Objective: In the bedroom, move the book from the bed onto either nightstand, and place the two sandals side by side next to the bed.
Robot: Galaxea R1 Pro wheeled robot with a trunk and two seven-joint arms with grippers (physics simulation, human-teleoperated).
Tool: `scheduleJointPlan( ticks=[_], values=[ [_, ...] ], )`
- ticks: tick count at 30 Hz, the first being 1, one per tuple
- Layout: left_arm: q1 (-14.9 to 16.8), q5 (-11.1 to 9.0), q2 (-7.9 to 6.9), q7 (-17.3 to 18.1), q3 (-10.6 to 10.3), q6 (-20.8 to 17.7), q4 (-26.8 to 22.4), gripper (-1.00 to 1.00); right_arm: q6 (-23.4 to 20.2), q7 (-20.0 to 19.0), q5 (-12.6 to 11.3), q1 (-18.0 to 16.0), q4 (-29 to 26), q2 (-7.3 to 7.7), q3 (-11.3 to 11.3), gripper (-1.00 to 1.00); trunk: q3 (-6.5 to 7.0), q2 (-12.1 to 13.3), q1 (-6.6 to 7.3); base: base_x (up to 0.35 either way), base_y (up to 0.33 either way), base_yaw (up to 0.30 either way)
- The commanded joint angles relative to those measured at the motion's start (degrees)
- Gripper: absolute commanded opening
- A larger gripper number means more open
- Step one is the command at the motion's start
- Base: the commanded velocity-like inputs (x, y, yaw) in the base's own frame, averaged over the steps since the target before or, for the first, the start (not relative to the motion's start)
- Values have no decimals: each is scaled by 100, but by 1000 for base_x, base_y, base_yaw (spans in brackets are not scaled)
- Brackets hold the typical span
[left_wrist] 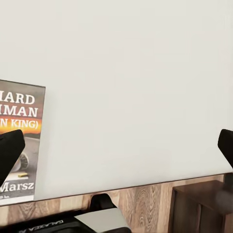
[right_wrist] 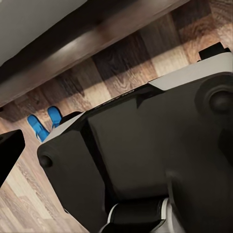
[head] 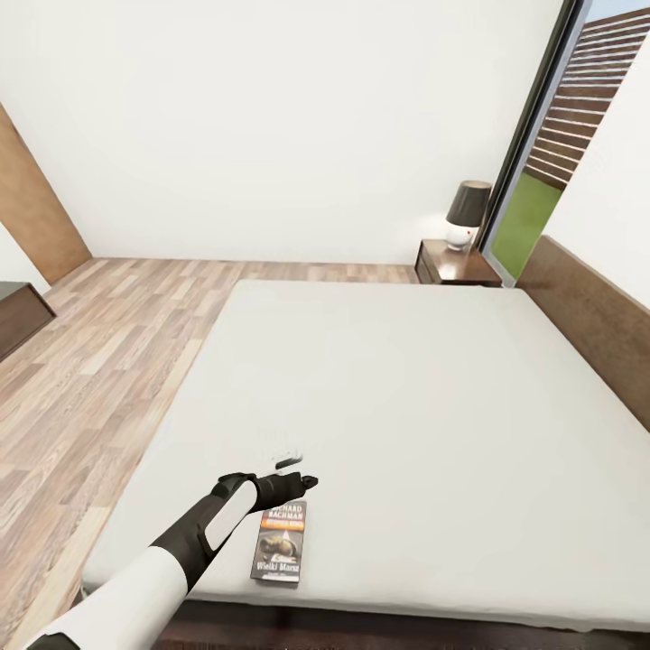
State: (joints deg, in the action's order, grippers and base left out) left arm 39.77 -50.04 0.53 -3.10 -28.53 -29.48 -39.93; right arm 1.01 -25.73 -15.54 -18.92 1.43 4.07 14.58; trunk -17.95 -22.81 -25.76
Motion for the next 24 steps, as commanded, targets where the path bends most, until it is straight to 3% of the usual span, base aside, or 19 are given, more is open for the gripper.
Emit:
scheduleJointPlan(
  ticks=[1, 24],
  values=[
    [5, -50, -5, -33, -12, -14, -6, 100, 10, -28, -44, -7, 15, 2, 1, 100, -19, -11, -3, 0, 0, 0],
    [5, -50, -4, -25, -12, -14, -6, 100, 13, -28, -43, -7, 15, 1, -2, 100, -227, -11, -3, 0, 0, 0]
  ],
)
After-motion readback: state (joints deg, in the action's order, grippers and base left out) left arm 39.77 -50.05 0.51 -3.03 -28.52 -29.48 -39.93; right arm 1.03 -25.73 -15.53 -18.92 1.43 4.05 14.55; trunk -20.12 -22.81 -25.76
